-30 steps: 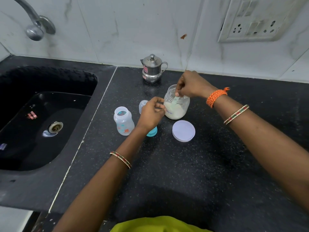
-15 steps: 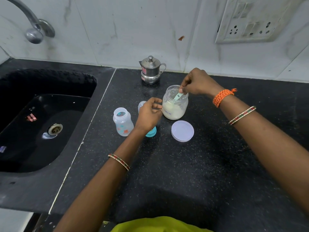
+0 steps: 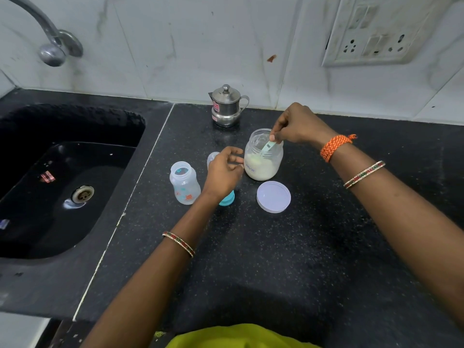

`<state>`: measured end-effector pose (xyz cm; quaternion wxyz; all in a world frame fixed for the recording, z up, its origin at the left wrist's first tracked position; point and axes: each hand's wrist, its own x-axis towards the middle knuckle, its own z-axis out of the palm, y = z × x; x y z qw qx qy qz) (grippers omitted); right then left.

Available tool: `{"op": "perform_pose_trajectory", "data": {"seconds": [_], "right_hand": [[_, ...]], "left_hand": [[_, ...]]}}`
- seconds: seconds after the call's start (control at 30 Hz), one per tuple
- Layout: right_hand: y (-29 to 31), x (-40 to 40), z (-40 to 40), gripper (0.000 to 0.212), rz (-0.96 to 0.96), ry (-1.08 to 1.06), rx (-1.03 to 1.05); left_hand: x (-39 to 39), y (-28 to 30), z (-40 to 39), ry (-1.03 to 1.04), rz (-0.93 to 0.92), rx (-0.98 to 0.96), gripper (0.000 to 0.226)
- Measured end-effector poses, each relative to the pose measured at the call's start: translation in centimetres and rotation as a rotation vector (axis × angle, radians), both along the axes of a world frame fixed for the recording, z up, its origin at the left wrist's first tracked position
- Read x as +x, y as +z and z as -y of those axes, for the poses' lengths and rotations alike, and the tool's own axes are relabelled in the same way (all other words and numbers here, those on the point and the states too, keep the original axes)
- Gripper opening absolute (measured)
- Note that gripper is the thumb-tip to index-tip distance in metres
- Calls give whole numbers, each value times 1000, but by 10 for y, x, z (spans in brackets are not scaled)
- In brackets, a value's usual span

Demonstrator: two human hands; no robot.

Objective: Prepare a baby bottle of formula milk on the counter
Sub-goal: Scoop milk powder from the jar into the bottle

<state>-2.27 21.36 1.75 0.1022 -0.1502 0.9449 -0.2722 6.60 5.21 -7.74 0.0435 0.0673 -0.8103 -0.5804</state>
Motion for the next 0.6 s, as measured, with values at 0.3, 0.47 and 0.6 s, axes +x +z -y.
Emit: {"op": "perform_pose_trajectory", "data": {"seconds": [0.3,0.47,0.6], "right_hand": [[-2,-1,-4,12,49,-14,-25],[-1,-1,-8,11,64,-35,-65],[2,-2,-16,13,42,-78,-116]], "left_hand": [[1,1,2,15,-13,-12,33],[2,2,0,6,-16,-6,33],[3,4,-1,14,-34,2,34]]}}
